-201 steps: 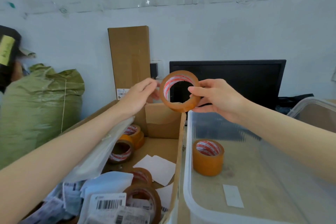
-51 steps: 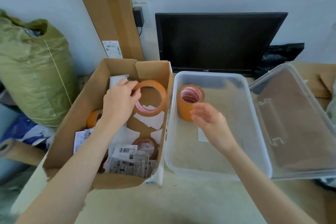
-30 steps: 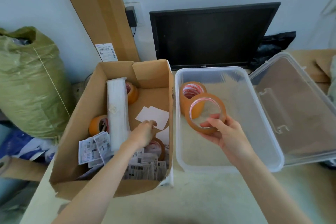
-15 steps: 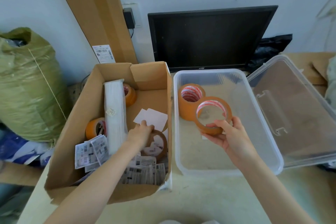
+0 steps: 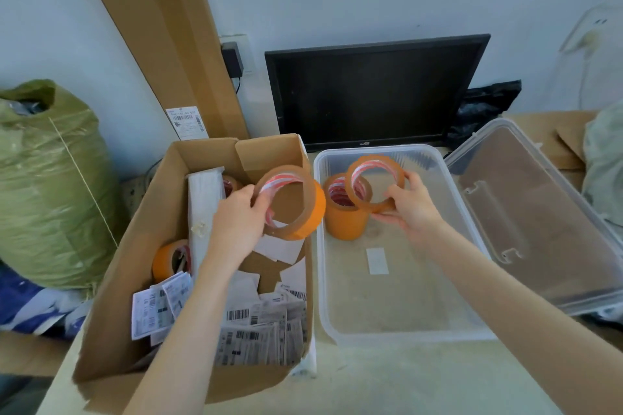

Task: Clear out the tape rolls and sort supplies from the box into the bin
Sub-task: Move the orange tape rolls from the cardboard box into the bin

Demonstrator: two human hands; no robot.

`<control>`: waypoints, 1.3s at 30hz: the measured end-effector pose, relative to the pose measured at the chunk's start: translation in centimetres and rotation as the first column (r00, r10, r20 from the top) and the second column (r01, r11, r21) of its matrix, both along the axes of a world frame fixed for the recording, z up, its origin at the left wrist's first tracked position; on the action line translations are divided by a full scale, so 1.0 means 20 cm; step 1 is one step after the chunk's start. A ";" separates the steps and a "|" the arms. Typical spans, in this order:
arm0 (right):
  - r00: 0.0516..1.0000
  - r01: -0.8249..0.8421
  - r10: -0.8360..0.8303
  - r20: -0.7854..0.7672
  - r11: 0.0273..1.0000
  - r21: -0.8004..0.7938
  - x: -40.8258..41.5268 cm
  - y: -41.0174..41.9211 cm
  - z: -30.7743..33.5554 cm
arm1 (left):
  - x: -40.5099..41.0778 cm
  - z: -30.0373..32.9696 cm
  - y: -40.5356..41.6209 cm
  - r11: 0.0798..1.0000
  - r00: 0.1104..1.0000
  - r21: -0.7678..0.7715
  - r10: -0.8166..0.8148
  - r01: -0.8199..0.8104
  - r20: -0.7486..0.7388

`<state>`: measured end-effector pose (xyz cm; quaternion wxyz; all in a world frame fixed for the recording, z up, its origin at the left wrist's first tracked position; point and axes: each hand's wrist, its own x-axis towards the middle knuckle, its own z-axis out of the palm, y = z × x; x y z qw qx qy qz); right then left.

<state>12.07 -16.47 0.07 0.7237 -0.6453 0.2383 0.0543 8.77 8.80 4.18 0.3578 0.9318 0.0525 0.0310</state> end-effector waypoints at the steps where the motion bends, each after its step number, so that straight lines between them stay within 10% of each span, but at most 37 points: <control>1: 1.000 -0.015 0.015 0.002 0.996 -0.089 0.06 0.01 0.00 | -0.01 0.01 -0.03 0.999 1.000 -0.039 0.011 -0.011 -0.005; 17: 0.908 -0.402 0.315 -0.275 0.839 -0.366 0.29 0.10 -0.05 | -0.01 -0.05 -0.08 0.972 0.986 -0.165 0.160 -0.165 -0.041; 21: 0.945 -0.295 0.319 -0.070 0.741 -0.604 0.22 0.06 -0.01 | 0.00 -0.06 -0.09 0.983 0.988 -0.097 0.155 -0.156 -0.013; 33: 0.893 -0.361 0.391 0.222 0.918 -0.163 -0.29 0.15 0.22 | -0.03 -0.06 -0.23 0.998 0.998 0.054 0.039 -0.041 0.041; 39: 0.939 -0.273 0.323 0.117 0.908 -0.317 -0.25 0.07 0.06 | -0.07 -0.05 -0.28 0.967 0.998 -0.252 -0.046 0.035 -0.035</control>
